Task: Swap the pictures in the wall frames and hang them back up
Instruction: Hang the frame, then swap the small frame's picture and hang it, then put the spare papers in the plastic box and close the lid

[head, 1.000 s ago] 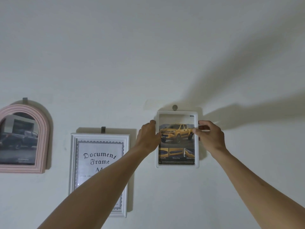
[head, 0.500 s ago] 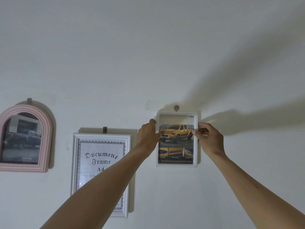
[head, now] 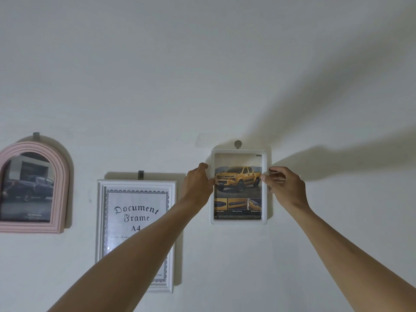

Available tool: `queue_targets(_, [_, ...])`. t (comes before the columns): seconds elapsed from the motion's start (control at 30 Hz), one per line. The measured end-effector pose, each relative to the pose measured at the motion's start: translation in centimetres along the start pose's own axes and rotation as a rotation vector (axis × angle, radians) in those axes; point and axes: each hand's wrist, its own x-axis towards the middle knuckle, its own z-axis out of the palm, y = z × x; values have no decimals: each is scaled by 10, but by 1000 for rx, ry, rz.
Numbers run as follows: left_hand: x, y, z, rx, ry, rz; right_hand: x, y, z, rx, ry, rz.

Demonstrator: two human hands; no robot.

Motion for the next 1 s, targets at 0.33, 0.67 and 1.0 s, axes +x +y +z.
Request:
queue_targets(0.33, [-30, -3, -1, -114, 52, -73, -27, 8, -20, -60, -28, 76])
queue_targets(0.67, [-165, -46, 47, -165, -99, -287, -146, 79, -37, -190, -202, 331])
queue_targets(1.0, [-351, -112, 118, 61, -607, -634, -311, 219, -68, -532, -645, 769])
